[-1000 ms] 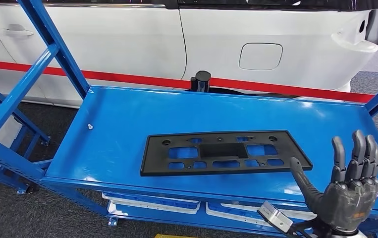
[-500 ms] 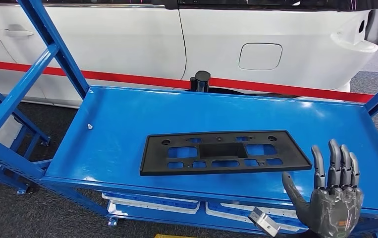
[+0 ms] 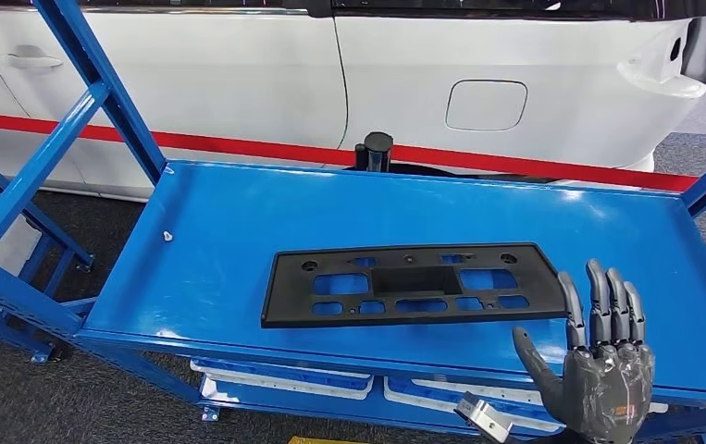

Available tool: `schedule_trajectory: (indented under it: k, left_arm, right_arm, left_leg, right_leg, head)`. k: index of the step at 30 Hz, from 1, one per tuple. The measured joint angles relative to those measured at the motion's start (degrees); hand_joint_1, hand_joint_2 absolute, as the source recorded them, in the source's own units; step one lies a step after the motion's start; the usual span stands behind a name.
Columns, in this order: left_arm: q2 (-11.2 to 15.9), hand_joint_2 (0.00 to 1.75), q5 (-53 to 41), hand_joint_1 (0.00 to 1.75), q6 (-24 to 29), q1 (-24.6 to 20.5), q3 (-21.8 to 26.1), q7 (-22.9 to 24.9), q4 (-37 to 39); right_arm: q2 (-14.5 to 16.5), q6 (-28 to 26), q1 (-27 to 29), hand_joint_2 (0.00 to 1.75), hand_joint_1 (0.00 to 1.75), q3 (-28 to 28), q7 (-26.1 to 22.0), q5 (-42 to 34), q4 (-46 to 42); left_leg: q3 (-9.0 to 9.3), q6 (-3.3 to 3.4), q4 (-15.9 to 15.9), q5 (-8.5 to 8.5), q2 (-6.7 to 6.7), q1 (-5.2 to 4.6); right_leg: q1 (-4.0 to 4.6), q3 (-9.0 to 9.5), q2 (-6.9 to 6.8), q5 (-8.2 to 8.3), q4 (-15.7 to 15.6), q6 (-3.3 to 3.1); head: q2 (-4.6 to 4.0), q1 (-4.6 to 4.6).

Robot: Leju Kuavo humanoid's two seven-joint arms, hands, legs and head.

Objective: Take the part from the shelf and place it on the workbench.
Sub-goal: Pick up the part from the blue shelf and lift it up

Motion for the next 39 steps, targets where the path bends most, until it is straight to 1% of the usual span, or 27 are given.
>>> schedule_trajectory:
  k: [7,16,26,33,39]
  left_arm:
    - [-0.31,0.00,0.43,0.00,1.30,-0.06,0.00,-0.05,0.00]
    - [-0.39,0.00,0.35,0.00,2.02,-0.07,0.00,0.25,0.00]
    - [-0.39,0.00,-0.30,0.00,1.59,-0.06,-0.01,0.85,0.00]
    - [-0.39,0.00,-0.44,0.00,1.05,-0.06,-0.16,0.82,0.00]
    - [-0.39,0.00,-0.49,0.00,0.87,-0.06,-0.20,0.77,0.00]
  right_arm:
    - [-1.69,4.25,-1.33,1.75,0.00,0.65,0.63,-3.20,1.98]
    - [-1.62,6.67,-5.97,1.75,0.00,0.72,0.99,-1.23,9.41]
    - [-3.20,7.15,-8.36,1.75,0.00,-1.34,1.21,-3.35,15.66]
    - [-4.32,7.45,-8.60,1.75,0.00,-3.05,1.21,-5.08,18.12]
    - [-4.44,7.45,-8.69,1.75,0.00,-3.41,1.21,-5.34,18.54]
  left_leg:
    - [0.01,0.00,0.00,0.00,0.00,0.00]
    - [0.02,0.00,0.00,0.01,0.00,0.00]
    - [0.00,0.01,0.01,0.00,0.00,-0.01]
    - [0.00,0.01,0.01,0.01,0.00,-0.01]
    - [0.00,0.01,0.01,0.01,-0.01,-0.01]
  right_leg:
    - [0.00,0.02,0.01,0.00,0.00,0.00]
    - [0.00,0.02,0.00,0.01,0.00,0.01]
    - [0.00,0.01,-0.01,0.01,0.00,0.01]
    - [0.00,0.01,-0.01,0.01,0.00,0.01]
    - [0.00,0.01,-0.01,0.01,0.00,0.01]
  head:
    - [0.00,0.00]
    - [0.00,-0.01]
    - [0.00,0.01]
    - [0.00,0.00]
    - [0.00,0.00]
